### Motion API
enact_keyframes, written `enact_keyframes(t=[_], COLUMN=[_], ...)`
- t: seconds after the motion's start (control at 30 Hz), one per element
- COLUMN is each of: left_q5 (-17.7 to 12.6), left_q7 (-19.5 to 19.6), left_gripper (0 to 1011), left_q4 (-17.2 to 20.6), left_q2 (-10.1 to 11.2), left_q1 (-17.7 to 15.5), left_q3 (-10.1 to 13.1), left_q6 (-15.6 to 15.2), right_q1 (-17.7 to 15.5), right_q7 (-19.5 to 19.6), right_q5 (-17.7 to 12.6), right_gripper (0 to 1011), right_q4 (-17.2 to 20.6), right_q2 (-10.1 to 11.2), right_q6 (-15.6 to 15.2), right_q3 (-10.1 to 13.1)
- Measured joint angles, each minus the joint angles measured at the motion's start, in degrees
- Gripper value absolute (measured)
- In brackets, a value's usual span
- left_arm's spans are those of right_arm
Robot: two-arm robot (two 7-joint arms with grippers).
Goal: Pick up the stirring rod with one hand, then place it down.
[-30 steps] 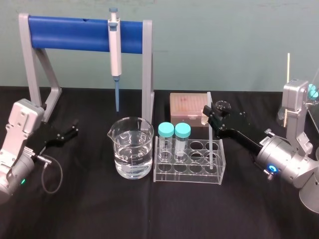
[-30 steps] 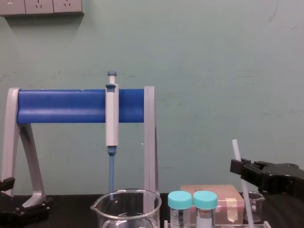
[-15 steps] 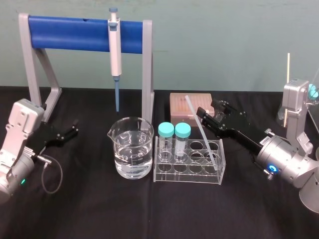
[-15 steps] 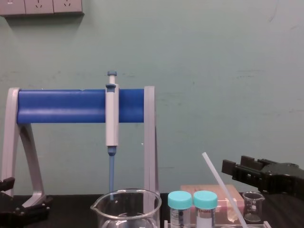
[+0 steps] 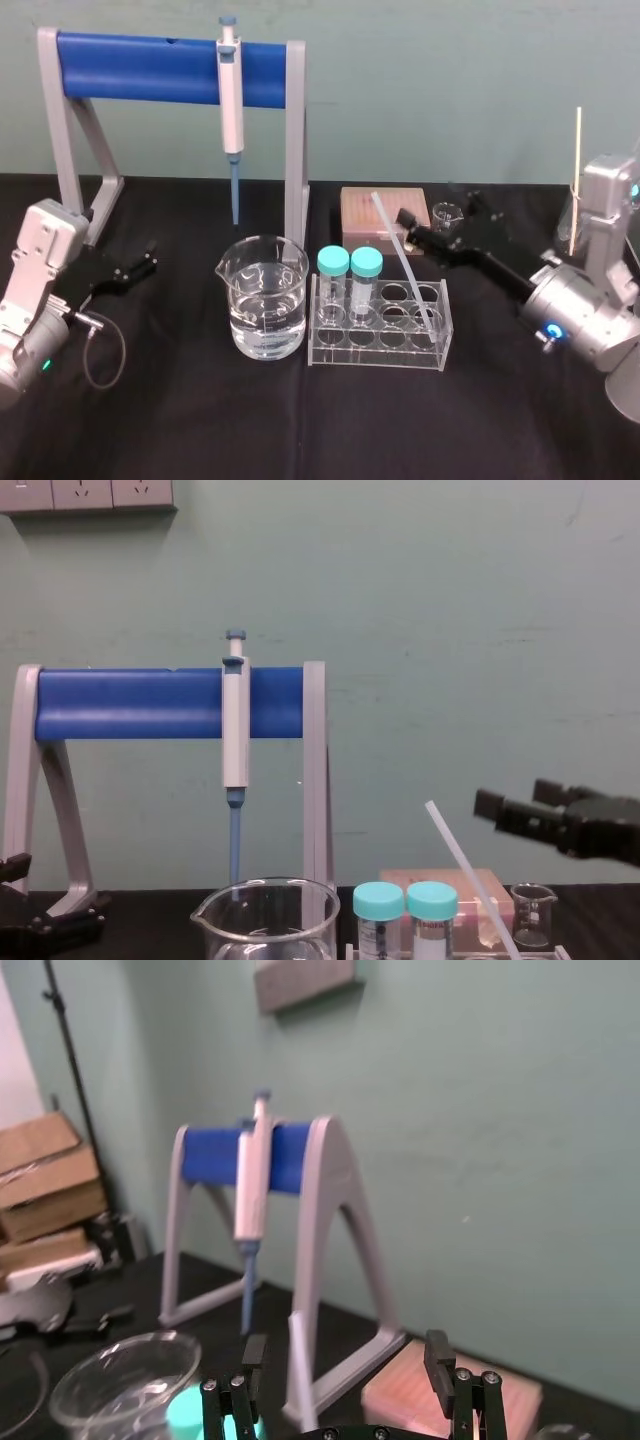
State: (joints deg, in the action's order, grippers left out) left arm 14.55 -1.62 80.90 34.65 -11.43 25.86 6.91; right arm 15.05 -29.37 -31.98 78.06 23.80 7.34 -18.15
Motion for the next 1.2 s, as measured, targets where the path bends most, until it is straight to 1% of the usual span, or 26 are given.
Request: enact_keyframes(t=[0.07,0.13,0.17,0.2,0.23,0.27,0.3,0.33,0.47,0.53,0.73,1.2], left_q5=[0.0,0.0,0.0,0.0,0.0,0.0,0.0,0.0,0.0,0.0,0.0,0.0], left_q7=[0.0,0.0,0.0,0.0,0.0,0.0,0.0,0.0,0.0,0.0,0.0,0.0], left_gripper=[1000,1001,1000,1000,1000,1000,1000,1001,1001,1000,1000,1000], left_q4=[0.0,0.0,0.0,0.0,0.0,0.0,0.0,0.0,0.0,0.0,0.0,0.0], left_q2=[0.0,0.0,0.0,0.0,0.0,0.0,0.0,0.0,0.0,0.0,0.0,0.0], left_q1=[0.0,0.0,0.0,0.0,0.0,0.0,0.0,0.0,0.0,0.0,0.0,0.0], left_q3=[0.0,0.0,0.0,0.0,0.0,0.0,0.0,0.0,0.0,0.0,0.0,0.0], left_q6=[0.0,0.0,0.0,0.0,0.0,0.0,0.0,0.0,0.0,0.0,0.0,0.0], right_q1=[-0.2,-0.7,-1.1,-1.1,-1.3,-1.6,-2.0,-2.2,-2.9,-3.5,-3.9,-3.9], right_q7=[0.7,2.5,4.2,4.2,5.2,7.6,10.6,12.1,16.8,19.5,20.4,20.4], right_q5=[0.3,1.1,2.0,2.0,2.6,4.0,5.9,6.7,9.0,10.1,10.9,10.8], right_gripper=[1000,1000,1000,1000,1000,1000,1000,1000,1000,1000,1000,1000], right_q4=[0.4,1.1,1.6,1.6,1.7,1.9,1.9,1.9,1.6,0.9,-0.2,-0.1], right_q2=[0.0,-0.2,-0.3,-0.3,-0.4,-0.7,-1.0,-1.2,-2.0,-2.8,-3.7,-3.6], right_q6=[0.9,2.2,2.8,2.8,3.2,3.6,3.4,3.0,0.6,-1.5,-3.5,-3.3], right_q3=[0.7,2.0,2.9,2.9,3.4,4.1,4.6,4.9,5.7,6.3,6.6,6.6])
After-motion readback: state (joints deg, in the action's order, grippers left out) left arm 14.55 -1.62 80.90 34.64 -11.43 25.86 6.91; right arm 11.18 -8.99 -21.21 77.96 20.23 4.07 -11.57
